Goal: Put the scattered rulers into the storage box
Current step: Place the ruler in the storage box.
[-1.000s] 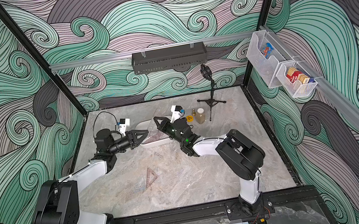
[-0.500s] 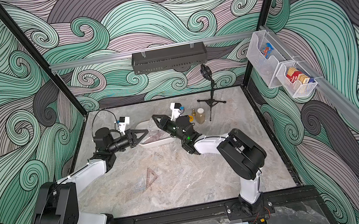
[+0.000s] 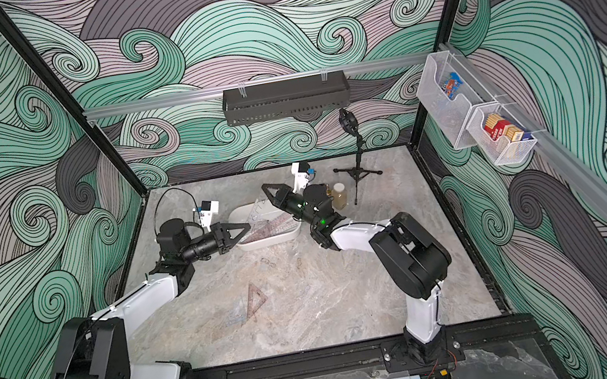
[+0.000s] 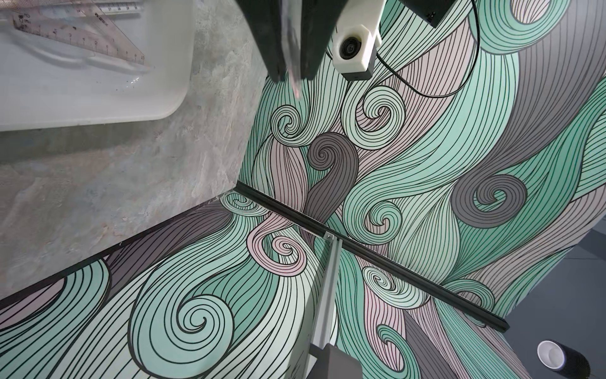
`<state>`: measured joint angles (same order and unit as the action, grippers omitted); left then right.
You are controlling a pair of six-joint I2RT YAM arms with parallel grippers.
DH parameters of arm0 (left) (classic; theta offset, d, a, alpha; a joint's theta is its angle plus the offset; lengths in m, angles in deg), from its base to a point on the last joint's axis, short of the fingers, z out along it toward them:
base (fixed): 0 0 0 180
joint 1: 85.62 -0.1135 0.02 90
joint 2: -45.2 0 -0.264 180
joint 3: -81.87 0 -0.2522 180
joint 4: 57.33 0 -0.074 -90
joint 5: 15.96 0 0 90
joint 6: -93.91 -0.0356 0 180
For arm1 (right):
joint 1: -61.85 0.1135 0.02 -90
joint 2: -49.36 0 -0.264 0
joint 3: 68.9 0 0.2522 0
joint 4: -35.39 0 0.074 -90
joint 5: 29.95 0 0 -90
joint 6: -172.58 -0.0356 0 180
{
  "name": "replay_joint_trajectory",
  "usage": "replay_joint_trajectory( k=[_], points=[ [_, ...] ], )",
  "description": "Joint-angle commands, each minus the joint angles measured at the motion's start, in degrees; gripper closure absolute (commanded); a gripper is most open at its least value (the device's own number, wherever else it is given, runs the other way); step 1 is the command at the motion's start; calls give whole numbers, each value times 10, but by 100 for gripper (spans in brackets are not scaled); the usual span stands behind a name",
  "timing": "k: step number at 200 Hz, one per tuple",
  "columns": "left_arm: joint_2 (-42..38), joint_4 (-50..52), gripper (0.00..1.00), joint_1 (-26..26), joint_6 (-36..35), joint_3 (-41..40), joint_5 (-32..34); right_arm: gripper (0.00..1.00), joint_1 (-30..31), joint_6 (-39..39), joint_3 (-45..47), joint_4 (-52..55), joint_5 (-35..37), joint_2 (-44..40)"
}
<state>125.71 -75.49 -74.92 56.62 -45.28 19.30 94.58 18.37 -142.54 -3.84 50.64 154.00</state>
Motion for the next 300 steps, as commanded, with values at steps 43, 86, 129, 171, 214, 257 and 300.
replay_joint_trajectory(
  k=[43, 86, 129, 171, 214, 257, 300],
  points=[
    [-77, 243, 37, -12, -149, 17, 97, 100, -11, 43, 1, 55, 123, -31],
    [-231, 379, 17, -16, -217, -42, 368, 100, 19, 68, -55, 2, 322, 45],
    [-221, 445, 17, -4, -230, -5, 422, 98, 66, 88, -133, 10, 439, 136],
    [-220, 450, 17, 6, -233, -2, 426, 97, 92, 102, -163, 20, 450, 200],
    [-218, 448, 17, 8, -233, -2, 424, 93, 99, 99, -172, 29, 443, 243],
    [-211, 446, 17, 8, -233, 0, 426, 88, 102, 88, -170, 33, 428, 260],
    [-207, 448, 17, 8, -233, 5, 427, 69, 99, 112, -138, 10, 418, 239]
  ],
)
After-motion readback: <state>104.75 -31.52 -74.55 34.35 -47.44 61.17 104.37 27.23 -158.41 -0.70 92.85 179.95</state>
